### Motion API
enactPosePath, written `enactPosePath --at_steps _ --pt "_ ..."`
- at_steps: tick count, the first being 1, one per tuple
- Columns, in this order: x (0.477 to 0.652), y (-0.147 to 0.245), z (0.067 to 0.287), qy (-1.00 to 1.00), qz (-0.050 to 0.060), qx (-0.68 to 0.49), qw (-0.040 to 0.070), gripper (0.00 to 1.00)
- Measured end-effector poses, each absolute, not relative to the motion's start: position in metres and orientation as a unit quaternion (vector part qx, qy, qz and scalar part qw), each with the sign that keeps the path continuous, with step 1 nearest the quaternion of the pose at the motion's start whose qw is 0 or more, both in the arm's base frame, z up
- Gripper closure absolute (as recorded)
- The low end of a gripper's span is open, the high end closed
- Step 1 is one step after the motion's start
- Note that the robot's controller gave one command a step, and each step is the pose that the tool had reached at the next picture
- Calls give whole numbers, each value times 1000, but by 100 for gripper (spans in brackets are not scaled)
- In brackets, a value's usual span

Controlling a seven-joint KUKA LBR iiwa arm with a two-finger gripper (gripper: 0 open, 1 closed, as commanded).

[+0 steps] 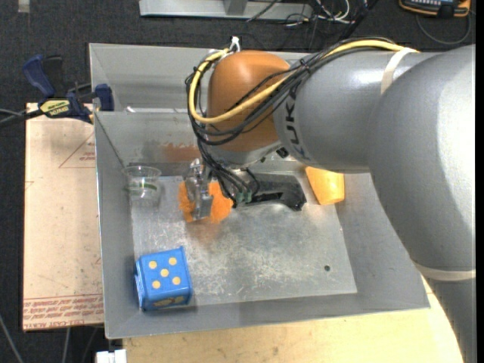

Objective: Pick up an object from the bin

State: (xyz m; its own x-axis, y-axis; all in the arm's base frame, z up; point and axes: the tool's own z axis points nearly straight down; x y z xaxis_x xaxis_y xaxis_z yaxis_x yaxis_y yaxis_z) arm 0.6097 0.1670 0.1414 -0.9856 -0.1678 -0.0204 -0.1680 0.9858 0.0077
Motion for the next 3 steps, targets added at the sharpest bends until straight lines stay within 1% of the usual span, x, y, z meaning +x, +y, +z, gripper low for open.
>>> enactPosePath --at_steps 2,3 --pt "610 167 152 996 5 -84 11 100" --pt "609 167 158 996 5 -84 9 100"
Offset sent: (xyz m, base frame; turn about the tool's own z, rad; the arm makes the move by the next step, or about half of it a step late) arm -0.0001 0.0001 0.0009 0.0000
